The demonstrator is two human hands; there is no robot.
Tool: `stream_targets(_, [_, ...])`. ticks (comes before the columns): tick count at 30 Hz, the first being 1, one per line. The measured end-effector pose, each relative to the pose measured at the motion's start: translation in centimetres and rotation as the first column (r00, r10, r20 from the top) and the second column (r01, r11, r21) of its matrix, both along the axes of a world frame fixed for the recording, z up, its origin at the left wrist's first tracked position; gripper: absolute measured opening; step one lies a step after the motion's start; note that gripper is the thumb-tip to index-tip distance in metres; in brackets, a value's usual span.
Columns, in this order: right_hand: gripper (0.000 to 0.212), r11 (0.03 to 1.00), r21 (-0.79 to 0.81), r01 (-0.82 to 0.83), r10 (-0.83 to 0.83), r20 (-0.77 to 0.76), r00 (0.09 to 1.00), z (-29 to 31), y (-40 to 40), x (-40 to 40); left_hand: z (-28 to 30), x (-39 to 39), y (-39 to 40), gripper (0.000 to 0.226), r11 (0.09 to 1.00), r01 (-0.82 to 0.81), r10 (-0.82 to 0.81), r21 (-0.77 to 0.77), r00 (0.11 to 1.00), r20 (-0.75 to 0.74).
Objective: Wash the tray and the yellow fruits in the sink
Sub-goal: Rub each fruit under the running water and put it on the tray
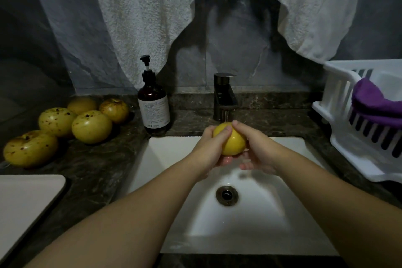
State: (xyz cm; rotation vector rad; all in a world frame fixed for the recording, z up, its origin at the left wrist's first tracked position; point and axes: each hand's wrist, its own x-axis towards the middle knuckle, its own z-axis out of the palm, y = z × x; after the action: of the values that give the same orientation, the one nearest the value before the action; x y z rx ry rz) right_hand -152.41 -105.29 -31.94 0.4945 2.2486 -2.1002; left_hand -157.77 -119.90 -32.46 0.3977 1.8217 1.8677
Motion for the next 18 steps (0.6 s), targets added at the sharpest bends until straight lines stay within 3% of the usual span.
stream_targets(5, [0.059,0.998,0.0,0.063,-0.062,-0.179,0.982,0.07,0.4,0.05,0.59,0.18,0.23,0.048,1.0,0.02,-0.021,0.022,0.999,0.05])
stream_targets(10, [0.07,0.999,-0.018,-0.026,0.026,0.002,1.0,-0.01,-0.09,0.13,-0.06,0.05,0.38,0.048,1.0,-0.002,0.001,-0.009,0.993,-0.117])
stream_targets(13, [0.055,0.997,-0.066,-0.048,0.043,-0.067,0.997,-0.23,0.07,0.28,0.17,0.19,0.24,0.052,0.999,-0.001,-0.004,-0.051,0.995,-0.097])
stream_targets(15, [0.061,0.996,-0.087,-0.032,0.022,-0.122,0.992,-0.19,0.2,0.3,0.32,-0.11,0.16,0.055,0.997,-0.01,0.004,-0.073,0.997,-0.081])
stream_targets(18, [0.067,0.997,-0.05,-0.059,0.055,-0.07,0.996,-0.19,0.0,0.05,0.24,-0.32,0.1,0.051,0.997,-0.043,0.034,-0.064,0.99,-0.138])
